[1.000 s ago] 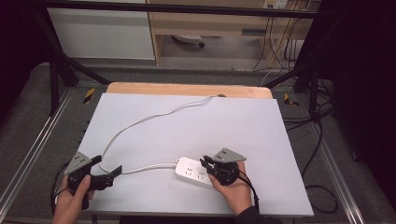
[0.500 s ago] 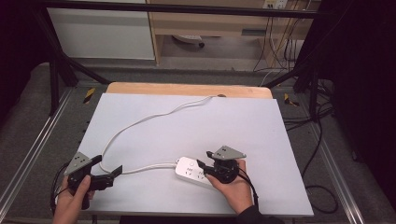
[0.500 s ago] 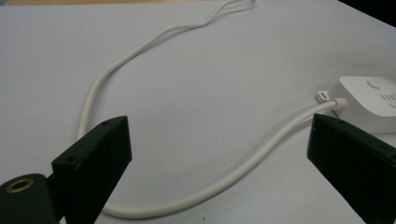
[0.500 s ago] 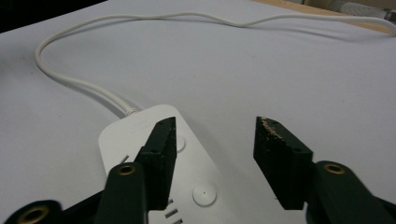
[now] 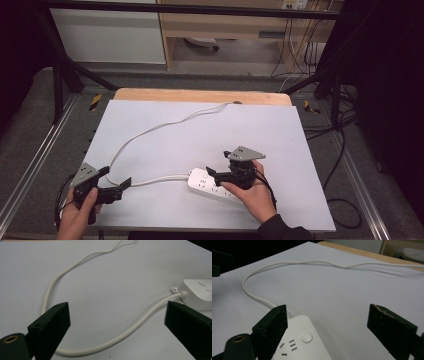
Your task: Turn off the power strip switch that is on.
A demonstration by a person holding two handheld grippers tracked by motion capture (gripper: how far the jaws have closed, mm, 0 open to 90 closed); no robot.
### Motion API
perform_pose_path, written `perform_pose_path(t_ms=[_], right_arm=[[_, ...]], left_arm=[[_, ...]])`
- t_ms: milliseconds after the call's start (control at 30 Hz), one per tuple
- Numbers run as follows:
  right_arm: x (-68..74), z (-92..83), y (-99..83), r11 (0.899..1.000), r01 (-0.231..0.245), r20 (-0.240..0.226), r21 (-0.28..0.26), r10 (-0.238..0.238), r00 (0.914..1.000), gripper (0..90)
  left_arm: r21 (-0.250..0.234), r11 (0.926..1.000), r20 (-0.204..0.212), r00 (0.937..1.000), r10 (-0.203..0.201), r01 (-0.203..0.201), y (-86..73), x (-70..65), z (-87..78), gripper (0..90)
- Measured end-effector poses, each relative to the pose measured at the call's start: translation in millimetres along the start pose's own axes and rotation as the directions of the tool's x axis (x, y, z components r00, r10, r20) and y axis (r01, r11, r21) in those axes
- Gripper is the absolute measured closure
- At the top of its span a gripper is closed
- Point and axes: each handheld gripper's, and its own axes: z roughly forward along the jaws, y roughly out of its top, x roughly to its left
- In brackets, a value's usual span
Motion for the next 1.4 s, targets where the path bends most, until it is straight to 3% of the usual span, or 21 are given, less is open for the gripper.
perform_pose_path(t_ms=[233, 433, 800, 1400], right_arm=[[-7.1, 5.2, 7.9, 1.0, -0.015, 0.024, 0.014, 0.015, 0.9996, 6.3], [-10.5, 6.7, 10.4, 1.0, -0.008, 0.047, 0.002, 0.008, 0.9988, 4.7], [-17.3, -10.2, 11.0, 0.999, -0.005, 0.077, -0.041, 0.009, 0.997, 3.9], [-43.5, -41.9, 6.4, 0.993, -0.038, 0.146, -0.109, 0.054, 0.9879, 3.9]], left_arm=[[-0.005, 1.0, -0.002, 1.0, 0.007, -0.007, 0.0, -0.4, -0.5, 6.5], [-0.012, 0.9999, -0.01, 1.0, -0.001, 0.001, 0.4, 0.6, -1.0, 5.9], [-0.012, 0.9999, -0.008, 0.9999, -0.009, 0.009, 0.5, 0.3, -1.3, 5.9], [-0.04, 0.9988, -0.033, 0.999, -0.029, 0.027, 1.2, 3.8, -6.0, 5.9]])
